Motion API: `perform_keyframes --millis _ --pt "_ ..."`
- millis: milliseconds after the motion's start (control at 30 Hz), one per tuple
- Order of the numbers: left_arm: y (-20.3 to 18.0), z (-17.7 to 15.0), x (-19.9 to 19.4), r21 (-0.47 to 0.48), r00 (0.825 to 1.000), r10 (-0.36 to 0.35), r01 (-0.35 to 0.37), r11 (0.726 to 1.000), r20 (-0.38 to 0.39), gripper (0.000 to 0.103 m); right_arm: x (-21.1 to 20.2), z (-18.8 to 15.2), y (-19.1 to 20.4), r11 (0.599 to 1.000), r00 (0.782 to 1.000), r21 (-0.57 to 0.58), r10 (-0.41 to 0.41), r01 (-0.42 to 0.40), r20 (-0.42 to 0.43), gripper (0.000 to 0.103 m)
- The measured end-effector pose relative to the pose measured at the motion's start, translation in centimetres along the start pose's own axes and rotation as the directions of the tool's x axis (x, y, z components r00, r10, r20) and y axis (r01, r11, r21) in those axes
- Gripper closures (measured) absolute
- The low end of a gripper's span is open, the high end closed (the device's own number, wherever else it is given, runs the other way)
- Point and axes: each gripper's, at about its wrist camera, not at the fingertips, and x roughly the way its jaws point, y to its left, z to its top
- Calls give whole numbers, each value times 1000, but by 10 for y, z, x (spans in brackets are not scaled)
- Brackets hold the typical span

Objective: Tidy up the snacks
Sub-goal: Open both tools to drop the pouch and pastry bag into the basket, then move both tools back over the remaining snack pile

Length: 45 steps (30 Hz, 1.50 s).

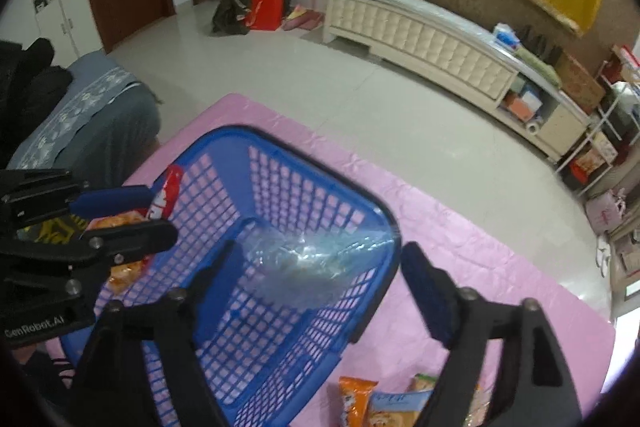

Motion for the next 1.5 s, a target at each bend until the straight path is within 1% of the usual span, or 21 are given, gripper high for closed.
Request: perform_keyframes --millis 33,67,100,200,267,333,367,500,567,667,833,933,1000,1067,1133,1233,1367,1500 --pt "0 1 1 1 1000 7 -7 1000 2 57 0 2 -1 1000 1000 8 -7 7 1 15" --pt "1 3 1 -3 1000 10 -10 1000 9 51 -1 2 -2 1000 1000 13 -20 20 -1 15" --pt "1 3 -1 -11 1000 10 -10 1000 17 47 -3 2 -2 1000 1000 14 -27 27 -2 15" --pt "4 2 -7 -31 1000 5 -4 999 25 42 -9 -1 -2 999 999 18 -35 35 0 15" --pt "2 -1 -16 -25 999 16 -15 1000 37 42 -16 -4 -8 999 1000 38 -31 31 3 15" --pt "0 -3 -24 -22 999 32 -31 999 41 42 -24 -8 -13 998 1000 66 -8 7 2 15" --pt "-2 -5 -30 -20 999 28 -27 999 44 42 -27 -8 -14 997 1000 79 3 -3 4 15" --pt "-13 -10 -50 -2 998 39 -39 999 58 42 -46 -15 -19 986 997 144 77 -79 18 15" --pt "-19 -16 -62 9 996 48 -49 999 69 42 -59 -20 -18 982 996 165 84 -88 30 15" --pt "-31 -25 -77 32 995 64 -67 997 73 42 -77 -27 -16 982 995 166 87 -93 39 15" --pt "-52 -38 -97 55 995 63 -67 996 77 42 -104 -43 -14 985 997 155 69 -75 43 15" --pt "-70 -45 -107 73 995 59 -65 995 81 41 -122 -56 -20 985 997 163 56 -63 45 15" --pt "-84 -50 -114 89 995 46 -54 995 89 34 -131 -62 -25 984 998 171 45 -51 40 15" --pt "-93 -54 -119 94 996 24 -33 995 91 33 -142 -73 -30 982 998 183 40 -46 39 15" --pt "-105 -58 -123 101 995 17 -27 995 96 33 -151 -82 -36 980 999 197 29 -36 38 15" --pt "-119 -61 -125 110 995 7 -18 994 96 31 -163 -97 -46 975 999 219 20 -27 34 15" --pt "-141 -66 -124 123 996 -21 11 992 85 31 -175 -117 -60 970 999 245 2 -11 35 15" --pt "-161 -74 -117 161 997 -30 18 987 70 31 -181 -138 -76 960 1000 278 -6 -2 28 15"
